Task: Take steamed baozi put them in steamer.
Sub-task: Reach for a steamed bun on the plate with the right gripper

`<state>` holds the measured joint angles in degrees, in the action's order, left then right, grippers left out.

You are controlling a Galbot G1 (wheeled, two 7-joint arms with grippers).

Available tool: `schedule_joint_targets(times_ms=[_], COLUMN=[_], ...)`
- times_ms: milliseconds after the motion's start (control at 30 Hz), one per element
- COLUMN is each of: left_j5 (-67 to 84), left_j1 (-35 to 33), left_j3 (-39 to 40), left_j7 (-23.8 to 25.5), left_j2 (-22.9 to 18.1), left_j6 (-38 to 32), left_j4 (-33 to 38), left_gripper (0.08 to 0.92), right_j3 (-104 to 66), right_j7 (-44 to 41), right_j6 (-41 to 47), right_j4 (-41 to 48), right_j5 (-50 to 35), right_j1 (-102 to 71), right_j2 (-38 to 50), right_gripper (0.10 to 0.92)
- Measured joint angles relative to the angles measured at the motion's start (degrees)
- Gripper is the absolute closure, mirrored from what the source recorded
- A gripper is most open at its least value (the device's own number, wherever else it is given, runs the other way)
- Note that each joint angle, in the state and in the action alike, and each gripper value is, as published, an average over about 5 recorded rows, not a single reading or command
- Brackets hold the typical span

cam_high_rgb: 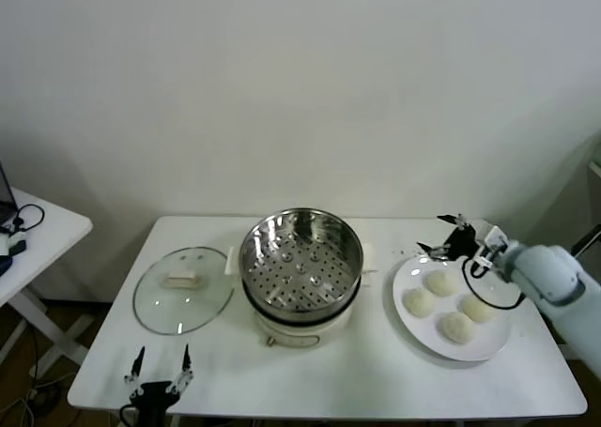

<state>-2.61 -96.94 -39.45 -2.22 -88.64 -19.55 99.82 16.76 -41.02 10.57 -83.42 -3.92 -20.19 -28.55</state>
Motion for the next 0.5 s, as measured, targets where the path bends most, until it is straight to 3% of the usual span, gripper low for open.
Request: schedule_joint_targets(times_ms=[233, 500], left_j5=[-0.8, -1.3], left_j1=[0.1, 0.2], left_j3=[0.2, 0.0], left_j7=[0.0, 0.0], left_j2=[0.0, 0.0], left_j6=[-0.7, -1.1], left_j4=[-0.9, -1.5], left_gripper=[0.177, 0.177], right_j3=[21.1, 32.6], right_j7=[-13.3, -21.1], right_j6=[-8.1, -12.2], right_j4=[9.2, 19.1], right_j5=[5.8, 8.5], right_j1=[18.4, 26.7], right_j2=[-1.2, -6.4], right_gripper=[0.203, 0.203])
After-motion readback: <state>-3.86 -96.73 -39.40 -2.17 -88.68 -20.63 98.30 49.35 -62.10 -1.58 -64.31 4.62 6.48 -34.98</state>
